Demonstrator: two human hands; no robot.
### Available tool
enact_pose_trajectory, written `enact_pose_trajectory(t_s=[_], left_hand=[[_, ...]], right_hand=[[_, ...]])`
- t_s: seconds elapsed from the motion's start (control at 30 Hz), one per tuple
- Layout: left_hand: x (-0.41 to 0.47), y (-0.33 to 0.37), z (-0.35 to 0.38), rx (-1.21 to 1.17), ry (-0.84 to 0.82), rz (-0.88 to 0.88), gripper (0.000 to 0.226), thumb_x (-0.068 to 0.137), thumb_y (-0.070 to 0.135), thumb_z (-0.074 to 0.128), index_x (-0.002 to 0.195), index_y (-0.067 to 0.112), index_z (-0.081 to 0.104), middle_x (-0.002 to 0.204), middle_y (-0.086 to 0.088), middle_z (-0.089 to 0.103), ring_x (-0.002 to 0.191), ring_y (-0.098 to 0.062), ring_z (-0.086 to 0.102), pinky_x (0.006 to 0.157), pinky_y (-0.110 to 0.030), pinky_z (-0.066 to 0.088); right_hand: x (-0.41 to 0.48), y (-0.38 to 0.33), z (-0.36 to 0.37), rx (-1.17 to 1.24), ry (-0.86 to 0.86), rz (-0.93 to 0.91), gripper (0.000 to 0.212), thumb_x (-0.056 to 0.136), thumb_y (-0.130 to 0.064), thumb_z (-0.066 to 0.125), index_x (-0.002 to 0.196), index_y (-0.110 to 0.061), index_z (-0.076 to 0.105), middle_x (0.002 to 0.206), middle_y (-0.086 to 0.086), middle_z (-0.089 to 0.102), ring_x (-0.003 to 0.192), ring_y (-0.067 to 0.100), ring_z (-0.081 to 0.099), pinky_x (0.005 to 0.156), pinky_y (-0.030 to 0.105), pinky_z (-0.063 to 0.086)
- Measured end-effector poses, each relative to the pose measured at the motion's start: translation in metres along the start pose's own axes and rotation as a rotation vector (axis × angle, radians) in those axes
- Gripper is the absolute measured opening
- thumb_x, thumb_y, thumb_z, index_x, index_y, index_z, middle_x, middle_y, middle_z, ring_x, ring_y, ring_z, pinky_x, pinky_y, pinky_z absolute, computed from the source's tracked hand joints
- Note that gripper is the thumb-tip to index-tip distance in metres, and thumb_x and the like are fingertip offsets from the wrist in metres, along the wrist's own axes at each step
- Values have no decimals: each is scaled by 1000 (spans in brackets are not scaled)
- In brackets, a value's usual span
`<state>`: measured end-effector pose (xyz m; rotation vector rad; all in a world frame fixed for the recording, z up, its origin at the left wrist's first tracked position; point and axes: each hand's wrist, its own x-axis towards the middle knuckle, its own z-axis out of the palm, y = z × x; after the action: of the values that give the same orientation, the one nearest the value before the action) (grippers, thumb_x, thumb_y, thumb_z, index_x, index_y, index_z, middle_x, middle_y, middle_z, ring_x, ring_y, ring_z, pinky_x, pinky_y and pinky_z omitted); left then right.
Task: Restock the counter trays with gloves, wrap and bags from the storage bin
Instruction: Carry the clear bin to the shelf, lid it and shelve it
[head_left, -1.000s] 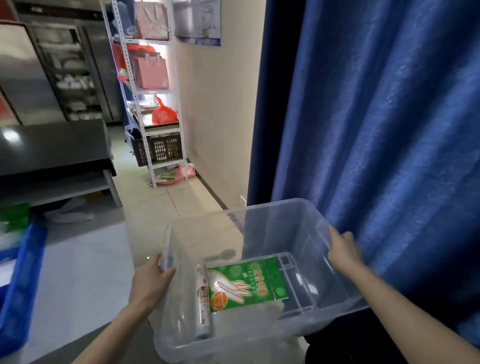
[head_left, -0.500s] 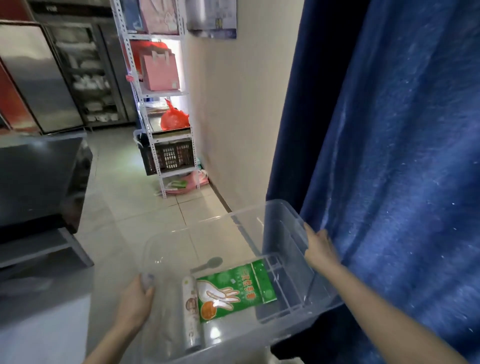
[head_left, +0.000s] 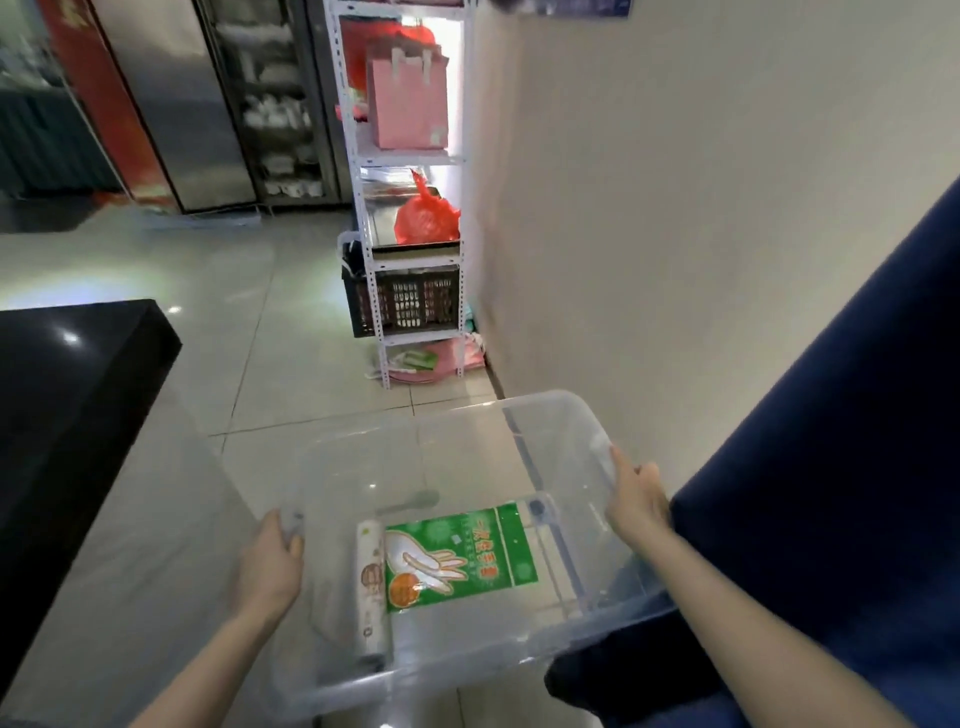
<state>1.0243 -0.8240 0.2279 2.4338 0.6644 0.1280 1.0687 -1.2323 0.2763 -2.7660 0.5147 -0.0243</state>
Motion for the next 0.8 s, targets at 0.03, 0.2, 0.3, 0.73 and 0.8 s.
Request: enact_pose_trajectory(t_s=[0.03, 0.2, 0.3, 0.73, 0.8], left_hand=[[16, 8, 3, -2, 17, -14, 39, 91, 18, 56, 128, 10, 50, 99, -31, 66, 93, -48, 61, 77, -44, 47], [99, 52, 7, -26, 100, -59, 36, 87, 12, 61, 122, 3, 54, 101, -30, 66, 94, -45, 61, 78, -42, 47], [153, 74, 9, -20, 162, -70, 42, 86, 13, 63, 126, 5, 54, 103, -28, 67, 95, -44, 62, 78, -41, 48], [466, 111, 37, -135, 190, -115, 26, 91, 18, 55, 116, 12, 56, 97, -19, 69, 91, -40, 63, 74, -38, 44], [513, 114, 32, -125, 197, -137, 31, 91, 17, 56, 120, 10, 54, 97, -23, 68, 93, -42, 63, 76, -41, 46]], right_hand=[[23, -9, 1, 22, -31, -20, 31, 94, -41, 43, 120, -24, 49, 104, 10, 54, 79, 26, 54, 61, 32, 42], [138, -65, 2, 85, -134, -161, 74, 82, -1, 40, 148, -28, 21, 109, 18, 41, 97, 41, 50, 90, 45, 47], [207, -102, 14, 88, -154, -199, 76, 80, 0, 39, 148, -28, 21, 108, 20, 41, 101, 42, 47, 93, 46, 45], [486, -322, 97, 119, -189, -262, 72, 81, -8, 46, 144, -36, 25, 96, 9, 36, 99, 42, 53, 91, 42, 45], [521, -364, 104, 123, -200, -260, 70, 82, -7, 47, 143, -35, 27, 97, 6, 33, 99, 43, 55, 90, 41, 45]])
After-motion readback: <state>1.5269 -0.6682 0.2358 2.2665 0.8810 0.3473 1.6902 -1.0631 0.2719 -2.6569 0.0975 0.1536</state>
